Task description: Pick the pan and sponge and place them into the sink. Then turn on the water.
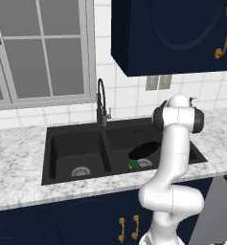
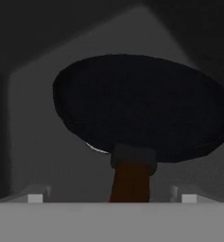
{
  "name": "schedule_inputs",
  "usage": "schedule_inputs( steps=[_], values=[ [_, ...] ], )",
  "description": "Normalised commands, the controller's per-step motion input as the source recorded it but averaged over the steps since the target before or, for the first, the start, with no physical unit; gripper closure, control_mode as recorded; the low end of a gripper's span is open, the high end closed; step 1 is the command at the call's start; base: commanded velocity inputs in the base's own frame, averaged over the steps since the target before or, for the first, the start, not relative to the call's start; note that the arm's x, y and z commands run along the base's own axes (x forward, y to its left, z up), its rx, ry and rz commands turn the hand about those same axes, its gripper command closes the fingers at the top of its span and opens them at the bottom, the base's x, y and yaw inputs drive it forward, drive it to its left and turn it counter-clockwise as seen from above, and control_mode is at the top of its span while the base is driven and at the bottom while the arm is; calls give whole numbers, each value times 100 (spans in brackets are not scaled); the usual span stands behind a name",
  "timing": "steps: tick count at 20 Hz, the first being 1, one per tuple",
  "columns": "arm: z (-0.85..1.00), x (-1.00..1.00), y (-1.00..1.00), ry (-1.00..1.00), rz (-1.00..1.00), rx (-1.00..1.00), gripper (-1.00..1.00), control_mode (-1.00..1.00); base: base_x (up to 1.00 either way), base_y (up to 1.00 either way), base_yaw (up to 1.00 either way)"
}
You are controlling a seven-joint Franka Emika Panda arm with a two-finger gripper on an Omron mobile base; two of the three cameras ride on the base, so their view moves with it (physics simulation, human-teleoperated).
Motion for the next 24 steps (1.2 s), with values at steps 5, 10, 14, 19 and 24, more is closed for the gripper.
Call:
schedule_inputs(
  steps=[5, 10, 14, 19, 24],
  values=[
    [58, -41, 32, -23, 0, -4, -100, -100, 0, 0, 0],
    [84, -40, 26, -9, 0, -7, -100, -100, 0, 0, 0],
    [74, -36, 31, -4, 0, -6, -100, -100, 0, 0, 0],
    [35, -17, 46, -9, 0, 0, -100, -100, 0, 0, 0],
    [41, -1, 49, -1, -3, 0, -100, -100, 0, 0, 0]
  ],
)
